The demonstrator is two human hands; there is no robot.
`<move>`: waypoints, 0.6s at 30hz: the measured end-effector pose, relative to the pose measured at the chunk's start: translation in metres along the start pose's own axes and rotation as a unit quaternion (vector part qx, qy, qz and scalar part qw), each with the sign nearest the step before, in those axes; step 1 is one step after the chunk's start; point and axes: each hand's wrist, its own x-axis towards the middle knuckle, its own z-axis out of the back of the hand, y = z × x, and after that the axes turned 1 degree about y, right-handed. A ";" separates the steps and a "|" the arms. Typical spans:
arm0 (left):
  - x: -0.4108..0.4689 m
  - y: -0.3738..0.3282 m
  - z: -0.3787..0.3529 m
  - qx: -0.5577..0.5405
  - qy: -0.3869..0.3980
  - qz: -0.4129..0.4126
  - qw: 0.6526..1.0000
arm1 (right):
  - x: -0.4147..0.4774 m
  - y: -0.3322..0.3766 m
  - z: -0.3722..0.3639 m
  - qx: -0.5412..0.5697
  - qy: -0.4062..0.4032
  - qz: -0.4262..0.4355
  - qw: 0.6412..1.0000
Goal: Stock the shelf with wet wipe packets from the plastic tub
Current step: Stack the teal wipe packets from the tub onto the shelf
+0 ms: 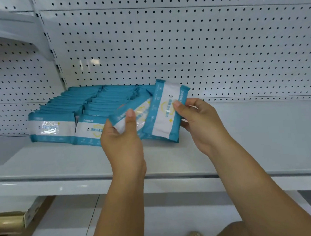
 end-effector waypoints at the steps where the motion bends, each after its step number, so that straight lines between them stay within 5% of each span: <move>1: 0.002 -0.001 0.002 0.002 -0.043 -0.018 0.999 | 0.001 0.001 0.002 0.010 -0.007 0.002 1.000; 5: 0.012 -0.008 0.015 -0.007 -0.163 -0.074 0.984 | 0.007 0.004 0.000 -0.130 -0.025 0.097 0.986; 9: 0.022 -0.012 0.029 -0.032 -0.230 -0.081 0.969 | 0.014 -0.001 -0.012 -0.304 0.042 0.204 0.930; 14: 0.031 -0.020 0.043 -0.041 -0.243 -0.071 0.966 | 0.018 -0.012 -0.028 -0.438 0.092 0.222 0.866; 18: 0.037 -0.022 0.053 -0.011 -0.216 -0.053 0.975 | 0.020 -0.019 -0.033 -0.507 0.090 0.317 0.796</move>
